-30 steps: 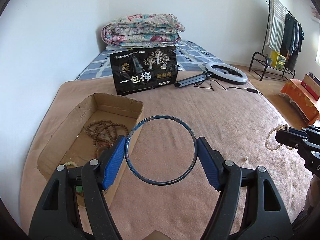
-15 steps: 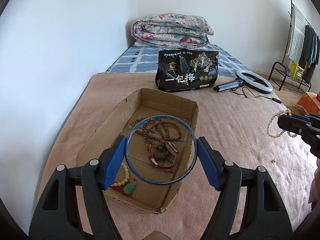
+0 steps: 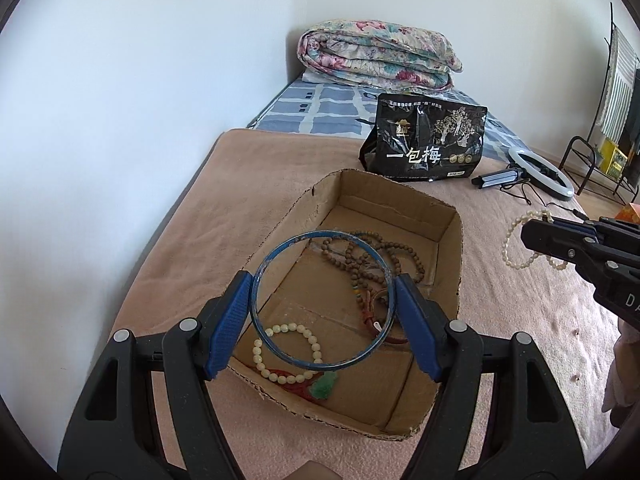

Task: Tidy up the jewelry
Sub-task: 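Carry the bangle into the box and open the left tool while the right tool drops the pearls there, then withdraw both open tools from the box toward the pearl earrings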

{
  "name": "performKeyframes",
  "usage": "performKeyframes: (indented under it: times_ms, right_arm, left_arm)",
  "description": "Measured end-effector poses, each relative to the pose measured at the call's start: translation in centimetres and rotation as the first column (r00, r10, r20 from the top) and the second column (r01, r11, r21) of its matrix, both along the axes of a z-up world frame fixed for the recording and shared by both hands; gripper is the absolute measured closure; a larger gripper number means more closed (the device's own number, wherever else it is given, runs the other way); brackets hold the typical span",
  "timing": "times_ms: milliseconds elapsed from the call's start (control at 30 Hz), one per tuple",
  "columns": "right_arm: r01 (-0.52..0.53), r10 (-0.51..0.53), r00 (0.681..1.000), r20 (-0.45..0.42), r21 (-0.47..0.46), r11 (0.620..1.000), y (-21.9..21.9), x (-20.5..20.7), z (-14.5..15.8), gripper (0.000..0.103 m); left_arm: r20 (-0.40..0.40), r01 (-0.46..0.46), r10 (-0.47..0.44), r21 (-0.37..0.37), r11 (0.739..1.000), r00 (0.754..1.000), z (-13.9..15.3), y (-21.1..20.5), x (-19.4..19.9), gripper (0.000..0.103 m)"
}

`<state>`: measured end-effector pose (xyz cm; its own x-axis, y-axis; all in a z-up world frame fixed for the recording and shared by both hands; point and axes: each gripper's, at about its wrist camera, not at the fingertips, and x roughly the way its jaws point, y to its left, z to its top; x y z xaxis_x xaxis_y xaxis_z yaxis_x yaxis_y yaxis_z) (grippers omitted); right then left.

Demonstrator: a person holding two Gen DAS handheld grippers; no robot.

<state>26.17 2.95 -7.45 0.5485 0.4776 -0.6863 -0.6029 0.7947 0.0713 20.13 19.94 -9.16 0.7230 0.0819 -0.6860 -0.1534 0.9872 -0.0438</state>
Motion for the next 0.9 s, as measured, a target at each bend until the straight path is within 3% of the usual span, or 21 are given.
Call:
performKeyframes:
  times_ms: [300, 667, 733, 800, 867, 900]
  right_arm:
    - [-0.031, 0.030, 0.999, -0.043, -0.022, 0.999, 4.0, 2.3, -1.7, 0.094]
    - [-0.029, 0.027, 0.998, -0.052, -0.040, 0.999, 5.5, 3.7, -2.2, 0.091]
    - [-0.011, 0.010, 0.999, -0.038, -0.043, 0.999, 5.5, 3.7, -1.9, 0.071]
    - [0.013, -0.014, 1.000, -0.011, -0.042, 0.999, 5.4, 3.5, -1.6, 0.039]
    - [0.040, -0.040, 0.999, 0.015, -0.036, 0.999, 5.2, 3.4, -1.1, 0.019]
    - [0.049, -0.048, 0.999, 0.025, -0.031, 0.998, 5.0, 3.3, -0.9, 0.016]
  left_arm:
    - [-0.040, -0.019, 0.018, -0.030, 0.999, 0.999, -1.5, 1.4, 0.8, 0.030]
    - [-0.056, -0.009, 0.007, -0.035, 0.999, 0.998, -1.7, 1.5, 1.2, 0.030]
    - [-0.067, -0.006, 0.004, -0.028, 1.000, 0.998, -1.7, 1.4, 1.3, 0.029]
    - [-0.079, -0.007, 0.005, -0.025, 1.000, 0.997, -1.9, 1.4, 1.5, 0.023]
    - [-0.082, -0.009, 0.007, -0.020, 1.000, 0.997, -2.0, 1.4, 1.5, 0.020]
    - [-0.082, -0.012, 0.011, -0.015, 1.000, 0.997, -2.0, 1.3, 1.5, 0.019]
